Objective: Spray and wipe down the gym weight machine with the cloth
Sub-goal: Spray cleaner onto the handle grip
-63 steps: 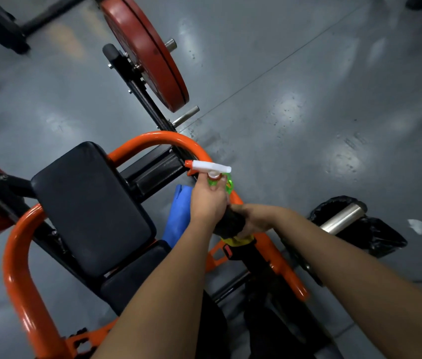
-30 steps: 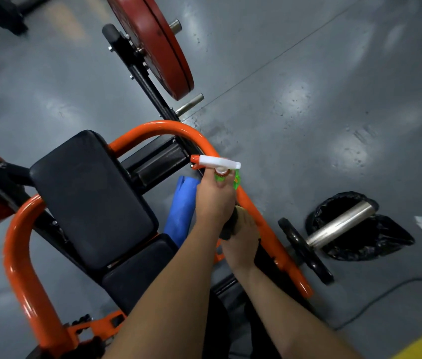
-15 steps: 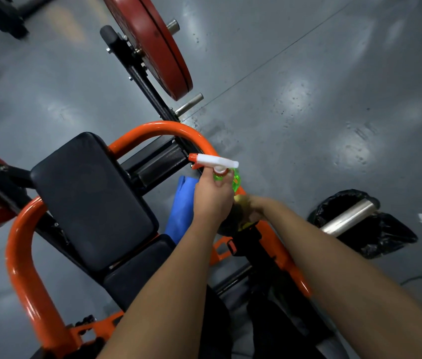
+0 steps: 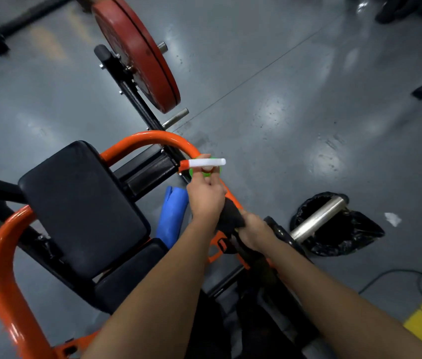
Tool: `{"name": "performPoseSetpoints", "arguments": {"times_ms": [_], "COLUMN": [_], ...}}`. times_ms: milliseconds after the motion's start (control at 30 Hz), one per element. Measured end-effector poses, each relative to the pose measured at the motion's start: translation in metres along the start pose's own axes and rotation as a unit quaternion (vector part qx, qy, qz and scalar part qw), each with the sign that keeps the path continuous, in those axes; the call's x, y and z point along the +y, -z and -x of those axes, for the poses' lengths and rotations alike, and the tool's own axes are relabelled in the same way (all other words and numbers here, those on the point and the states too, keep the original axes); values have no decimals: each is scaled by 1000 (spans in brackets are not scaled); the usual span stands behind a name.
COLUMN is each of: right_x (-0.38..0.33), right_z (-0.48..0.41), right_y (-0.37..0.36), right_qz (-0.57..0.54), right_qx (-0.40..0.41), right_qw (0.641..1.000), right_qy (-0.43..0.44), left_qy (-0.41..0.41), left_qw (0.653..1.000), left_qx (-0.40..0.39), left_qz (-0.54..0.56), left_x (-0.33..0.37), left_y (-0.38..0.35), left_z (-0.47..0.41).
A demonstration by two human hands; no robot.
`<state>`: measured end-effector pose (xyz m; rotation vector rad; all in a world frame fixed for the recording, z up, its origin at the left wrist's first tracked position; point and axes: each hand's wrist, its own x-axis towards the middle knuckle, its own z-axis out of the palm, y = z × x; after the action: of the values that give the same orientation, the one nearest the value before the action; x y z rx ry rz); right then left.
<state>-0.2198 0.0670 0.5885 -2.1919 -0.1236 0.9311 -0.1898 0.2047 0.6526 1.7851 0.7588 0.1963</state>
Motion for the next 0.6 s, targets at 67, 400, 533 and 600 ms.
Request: {"name": "performPoseSetpoints", "arguments": {"times_ms": [67, 400, 533, 600], "right_x": [7, -63, -66, -56], "right_z": [18, 110, 132, 143], "right_y": [9, 21, 11, -2], "right_qz": [-19, -266, -321, -303], "right_qx": [69, 344, 319, 338], "right_qw": [997, 897, 890, 891], "right_qy": [-4, 83, 47, 11], "left_qy": [-12, -32, -45, -40], "left_qw": [1000, 995, 998, 999], "left_qx": [4, 71, 19, -31], "left_qz": [17, 59, 27, -3], "left_x": [-3, 28, 17, 0], "left_y": [3, 74, 107, 124], "left_z": [0, 4, 21, 30]}}
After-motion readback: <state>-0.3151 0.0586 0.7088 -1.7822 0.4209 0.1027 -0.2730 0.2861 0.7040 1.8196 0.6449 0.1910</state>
